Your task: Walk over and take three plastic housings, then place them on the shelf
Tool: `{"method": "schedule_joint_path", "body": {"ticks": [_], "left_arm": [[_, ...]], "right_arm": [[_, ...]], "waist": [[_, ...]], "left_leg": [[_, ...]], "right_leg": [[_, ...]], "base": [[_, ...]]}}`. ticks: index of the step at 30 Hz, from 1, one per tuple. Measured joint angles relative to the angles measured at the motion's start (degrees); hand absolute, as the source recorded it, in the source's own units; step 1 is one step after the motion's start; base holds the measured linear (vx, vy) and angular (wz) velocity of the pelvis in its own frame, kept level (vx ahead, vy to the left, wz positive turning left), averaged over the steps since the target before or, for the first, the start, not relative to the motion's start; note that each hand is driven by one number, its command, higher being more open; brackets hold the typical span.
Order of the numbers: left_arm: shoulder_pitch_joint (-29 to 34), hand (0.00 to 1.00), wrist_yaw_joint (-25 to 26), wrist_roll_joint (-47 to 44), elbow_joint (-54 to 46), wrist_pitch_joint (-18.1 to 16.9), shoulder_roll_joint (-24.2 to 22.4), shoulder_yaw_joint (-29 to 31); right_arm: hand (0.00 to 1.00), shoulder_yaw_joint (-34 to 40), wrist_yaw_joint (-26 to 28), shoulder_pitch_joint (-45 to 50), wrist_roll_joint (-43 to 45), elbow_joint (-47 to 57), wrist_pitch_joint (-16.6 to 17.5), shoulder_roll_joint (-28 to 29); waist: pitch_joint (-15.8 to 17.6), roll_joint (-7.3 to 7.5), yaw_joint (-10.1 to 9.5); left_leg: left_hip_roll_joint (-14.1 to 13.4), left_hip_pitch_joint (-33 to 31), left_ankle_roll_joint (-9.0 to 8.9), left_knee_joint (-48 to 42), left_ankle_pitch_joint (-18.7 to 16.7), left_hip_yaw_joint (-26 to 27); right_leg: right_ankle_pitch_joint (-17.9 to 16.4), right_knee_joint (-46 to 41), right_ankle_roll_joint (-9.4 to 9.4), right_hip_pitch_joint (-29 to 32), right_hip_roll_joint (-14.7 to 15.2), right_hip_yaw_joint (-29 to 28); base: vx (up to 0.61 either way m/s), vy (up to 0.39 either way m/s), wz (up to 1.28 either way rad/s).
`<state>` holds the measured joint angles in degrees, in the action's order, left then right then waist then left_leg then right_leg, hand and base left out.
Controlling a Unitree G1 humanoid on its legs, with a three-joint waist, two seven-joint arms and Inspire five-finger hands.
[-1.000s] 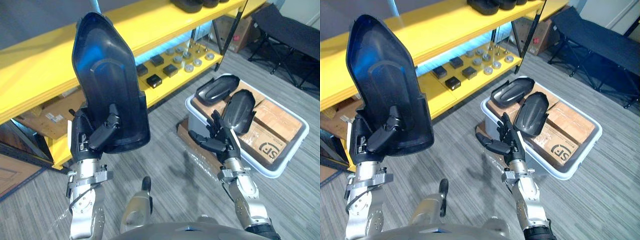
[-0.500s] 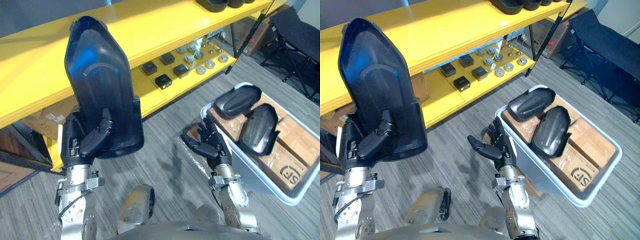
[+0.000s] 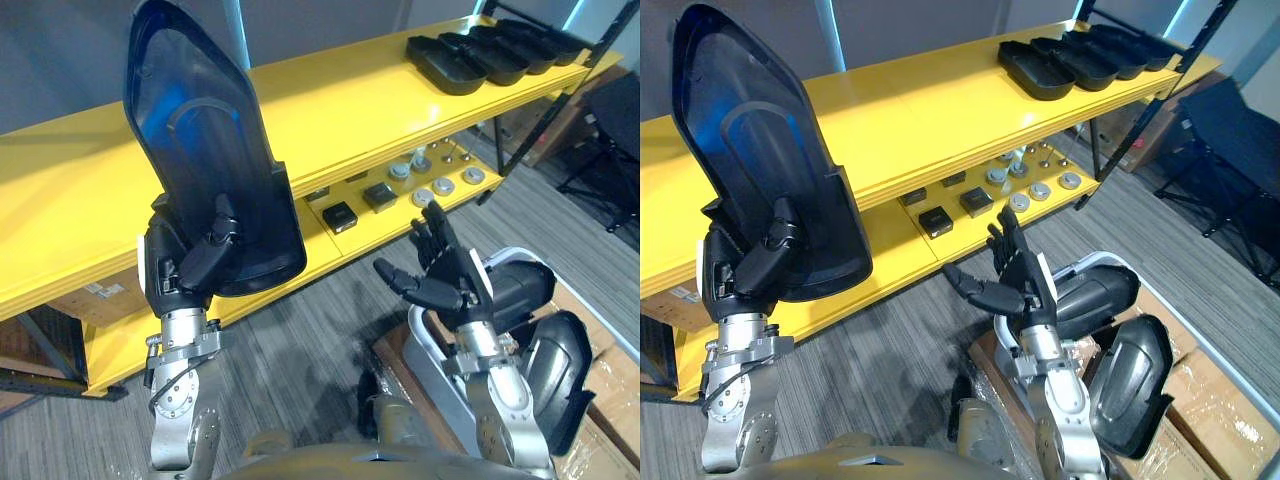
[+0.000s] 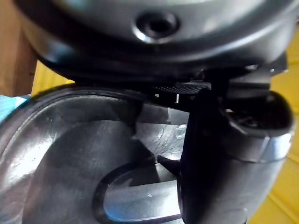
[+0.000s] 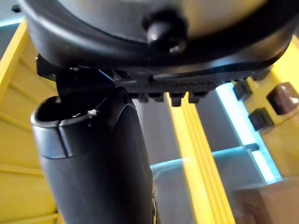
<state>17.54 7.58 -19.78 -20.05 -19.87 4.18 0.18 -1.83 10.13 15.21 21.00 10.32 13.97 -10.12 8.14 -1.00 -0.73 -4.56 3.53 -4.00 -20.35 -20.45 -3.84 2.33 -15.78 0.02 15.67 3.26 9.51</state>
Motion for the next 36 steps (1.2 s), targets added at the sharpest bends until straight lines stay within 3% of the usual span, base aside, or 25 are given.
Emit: {"method": "schedule_joint_path", "body": {"ticks": [3, 5, 8, 9, 11, 13, 15, 16, 17, 18, 19, 22, 27, 30, 34, 36], "left_arm": [[1.2, 0.0, 1.3, 0.0, 0.3, 0.0, 0.0, 0.2], [2.4, 0.0, 2.3, 0.3, 0.5, 0.0, 0.0, 0.2], [3.9, 0.0, 3.4, 2.6, 1.0, 0.0, 0.1, 1.2], [3.6, 0.0, 3.4, 2.6, 1.6, 0.0, 0.3, 1.1], [2.9, 0.0, 3.1, 3.2, 2.7, 0.0, 0.6, 0.5], [2.3, 0.0, 2.3, 4.8, 2.7, 0.0, 0.7, -0.2], [0.3, 0.0, 2.2, 6.5, 2.7, 0.0, 1.0, -1.6], [-0.7, 0.0, 1.8, 6.7, 2.7, 0.0, 1.0, -2.3], [-0.9, 0.0, 1.7, 6.7, 2.7, 0.0, 1.0, -2.4], [-1.7, 0.0, 1.6, 6.7, 2.7, 0.1, 1.2, -2.8], [-2.7, 0.0, 1.5, 6.5, 2.6, 0.5, 2.4, -2.8], [-7.6, 0.0, 1.1, 4.4, 2.5, 2.6, 7.2, -1.9], [-12.6, 0.0, 3.9, 1.2, 2.6, 8.3, 8.0, -1.5], [-18.4, 0.0, 7.9, -0.4, 5.4, 9.9, 8.0, -1.8], [-30.9, 0.0, 13.5, -3.8, 12.1, 10.0, 9.2, 0.4], [-37.6, 0.0, 15.6, -7.3, 15.3, 10.0, 10.0, 1.6]], "right_arm": [[1.0, 1.0, -0.1, 0.3, 0.1, -0.7, 0.0, -0.3], [1.0, 1.2, 0.4, 1.6, 0.1, -0.7, 0.0, -0.4], [1.0, 1.4, 1.4, 2.3, 0.0, -0.8, 0.0, -0.8], [1.0, 2.0, 1.8, 2.3, 0.1, -0.8, 0.0, -0.9], [1.0, 3.8, 2.0, 2.1, 1.1, -0.8, 0.3, -0.9], [1.0, 5.5, 1.7, 2.2, 2.7, -0.8, 0.7, -0.7], [1.0, 7.0, 1.1, 2.1, 2.9, -1.1, 1.7, -0.8], [1.0, 7.6, 0.3, 1.9, 3.0, -1.2, 2.0, -1.4], [1.0, 7.6, 0.1, 1.9, 3.0, -1.2, 2.1, -1.5], [1.0, 7.2, -0.8, 1.8, 3.0, -1.2, 2.7, -2.0], [1.0, 6.8, -1.6, 1.6, 3.0, -1.8, 2.7, -1.2], [1.0, 3.5, -2.1, 2.3, 3.0, -1.9, 2.7, 1.6], [1.0, 0.5, -1.9, 4.3, 2.1, -2.0, 2.6, 4.5], [1.0, 0.1, -1.9, 3.9, 1.9, -2.1, 2.6, 3.6], [1.0, 0.0, -1.7, -2.6, 2.0, -2.2, 1.6, 0.0], [1.0, 0.0, -1.8, -6.8, 2.2, -2.2, 1.4, -1.2]], "waist": [[-0.1, -0.09, -0.02], [-0.4, -0.52, -0.49], [-0.7, -2.02, -0.97], [-0.9, -2.12, -0.85], [-1.1, -1.85, -0.69], [-1.3, -1.43, -0.28], [-1.2, -1.22, -0.15], [-1.2, -1.32, -0.18], [-1.3, -1.54, -0.17], [-2.5, -3.37, -0.08], [-3.2, -2.83, 0.66], [-3.5, 0.26, 1.89], [-3.3, 2.62, 3.75], [-2.5, 2.43, 4.45], [1.3, 1.47, 5.75], [4.4, 1.42, 6.15]], "left_leg": [[-1.1, 0.0, 0.33, -4.4, 2.7, -0.8], [-1.6, -2.7, 1.01, -14.3, 4.5, -0.7], [-4.9, -11.4, 0.83, -34.7, 13.8, 0.4], [-6.3, -13.7, 0.62, -37.0, 12.0, 1.5], [-7.2, -15.1, 2.02, -28.0, 7.6, 5.9], [-6.9, -15.0, 2.32, -14.4, 7.0, 9.1], [-6.3, -14.8, 1.83, -3.1, 9.8, 8.8], [-5.8, -13.1, 1.32, 2.5, 14.5, 8.7], [-5.8, -12.7, 1.29, 3.5, 15.6, 8.8], [-6.0, -11.2, -0.56, 6.6, 20.5, 9.0], [-4.7, -9.8, -2.03, 7.9, 20.2, 9.8], [-0.4, -7.8, -0.01, 13.3, 21.4, 12.6], [1.4, -7.1, 0.5, 15.1, 21.2, 13.6], [1.2, -7.7, 0.65, 15.5, 21.3, 14.0], [0.4, -12.3, 0.53, 13.4, 21.7, 14.5], [-0.5, -14.8, 0.85, 13.2, 23.0, 14.6]], "right_leg": [[-2.8, 0.9, -0.7, -4.1, -0.8, 2.4], [-4.6, 1.6, -1.01, -7.1, -1.6, 3.0], [-6.0, 3.6, -2.5, -12.0, -4.3, 2.7], [-6.2, 4.5, -2.71, -13.3, -4.7, 2.8], [-6.2, 6.3, -2.87, -15.0, -3.8, 2.8], [-6.4, 7.1, -2.73, -15.8, -2.2, 2.7], [-7.6, 5.7, -1.3, -15.9, 0.2, 2.3], [-9.2, 3.6, 0.46, -15.5, 1.7, 1.2], [-9.6, 3.1, 0.8, -15.5, 1.8, 1.0], [-10.8, 1.1, 2.7, -14.9, 2.2, -0.2], [-11.6, -0.4, 3.9, -14.4, 3.5, -1.2], [-10.4, 1.4, 6.19, -14.1, 7.5, -3.4], [-8.6, 5.0, 7.47, -15.0, 8.9, -3.8], [-7.9, 6.1, 7.63, -14.6, 8.7, -4.1], [-6.4, 6.1, 7.02, -10.5, 7.6, -5.0], [-4.0, 7.3, 7.18, -8.3, 6.6, -5.6]], "base": [[0.18, -0.22, 0.39], [0.14, -0.162, 0.15], [0.14, -0.095, -0.1], [0.15, -0.073, -0.07], [0.14, -0.022, 0.0], [0.19, 0.058, 0.06], [0.15, 0.149, -0.06], [0.13, 0.159, -0.2], [0.23, 0.326, -0.35], [0.19, 0.262, -0.25], [0.27, 0.344, -0.22], [0.19, 0.239, -0.17], [0.06, 0.101, -0.07], [-0.03, 0.018, -0.06], [-0.13, 0.006, -0.09], [-0.11, -0.011, -0.16]]}}
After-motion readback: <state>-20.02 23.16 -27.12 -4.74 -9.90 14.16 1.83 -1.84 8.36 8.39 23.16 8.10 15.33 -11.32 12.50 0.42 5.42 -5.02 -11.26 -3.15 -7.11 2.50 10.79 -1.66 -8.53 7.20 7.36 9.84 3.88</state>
